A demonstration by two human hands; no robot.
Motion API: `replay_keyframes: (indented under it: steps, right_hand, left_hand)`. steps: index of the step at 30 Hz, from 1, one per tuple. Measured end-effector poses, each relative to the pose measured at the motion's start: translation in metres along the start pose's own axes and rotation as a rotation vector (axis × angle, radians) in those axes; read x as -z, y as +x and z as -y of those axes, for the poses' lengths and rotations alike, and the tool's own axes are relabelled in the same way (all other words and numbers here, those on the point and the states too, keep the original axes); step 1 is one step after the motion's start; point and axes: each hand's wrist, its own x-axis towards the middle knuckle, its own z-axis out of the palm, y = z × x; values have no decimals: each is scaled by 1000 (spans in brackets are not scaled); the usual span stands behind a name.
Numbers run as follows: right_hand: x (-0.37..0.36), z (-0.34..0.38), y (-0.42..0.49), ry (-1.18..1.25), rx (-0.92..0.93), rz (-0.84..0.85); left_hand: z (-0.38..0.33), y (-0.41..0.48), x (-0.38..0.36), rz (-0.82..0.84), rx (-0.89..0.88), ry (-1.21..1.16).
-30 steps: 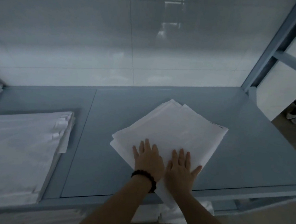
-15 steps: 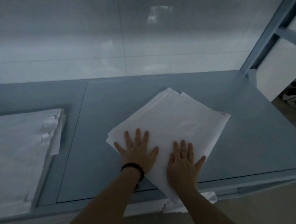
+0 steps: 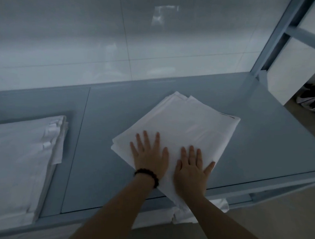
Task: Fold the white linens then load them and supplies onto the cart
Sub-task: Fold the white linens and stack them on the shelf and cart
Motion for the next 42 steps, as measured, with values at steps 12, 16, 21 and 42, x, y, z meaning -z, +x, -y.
replay_keyframes:
  steps: [12, 16, 21, 42]
  right_hand:
    - [7, -26, 25, -190, 261, 64]
    - [22, -47, 78, -271, 333, 75]
    - [19, -44, 95, -313, 372, 77]
    - [0, 80, -49, -50, 300, 295]
  left_hand:
    - [5, -7, -18, 63, 144, 119]
    - [20, 7, -15, 67, 98, 116]
    - [41, 16, -9, 50, 42, 134]
    - [101, -94, 34, 131, 242, 89]
